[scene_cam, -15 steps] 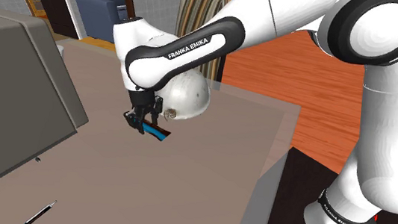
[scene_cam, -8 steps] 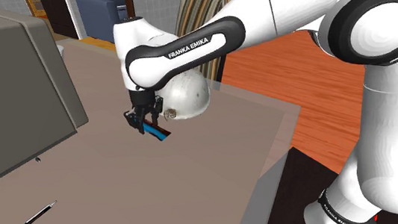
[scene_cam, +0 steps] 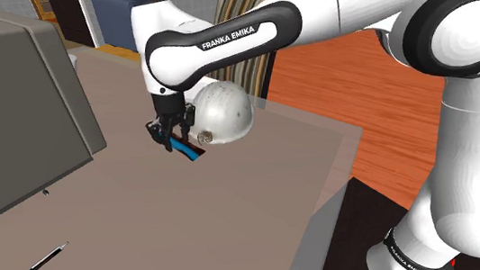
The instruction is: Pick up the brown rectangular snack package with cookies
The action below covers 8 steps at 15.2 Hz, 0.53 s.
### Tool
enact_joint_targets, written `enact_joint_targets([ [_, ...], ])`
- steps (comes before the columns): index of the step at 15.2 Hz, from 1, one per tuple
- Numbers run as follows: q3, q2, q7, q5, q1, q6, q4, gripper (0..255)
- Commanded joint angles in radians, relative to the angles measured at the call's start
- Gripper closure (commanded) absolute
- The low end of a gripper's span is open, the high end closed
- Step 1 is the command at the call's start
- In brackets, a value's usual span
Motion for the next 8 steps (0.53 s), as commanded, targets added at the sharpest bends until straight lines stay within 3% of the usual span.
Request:
enact_joint_targets([
  [1, 0.001, -0.008, -0.003, 0.004, -0.001, -0.024, 0.017, 255],
  [8, 0.004, -0.018, -0.008, 0.009, 0.0, -0.089, 0.072, 255],
])
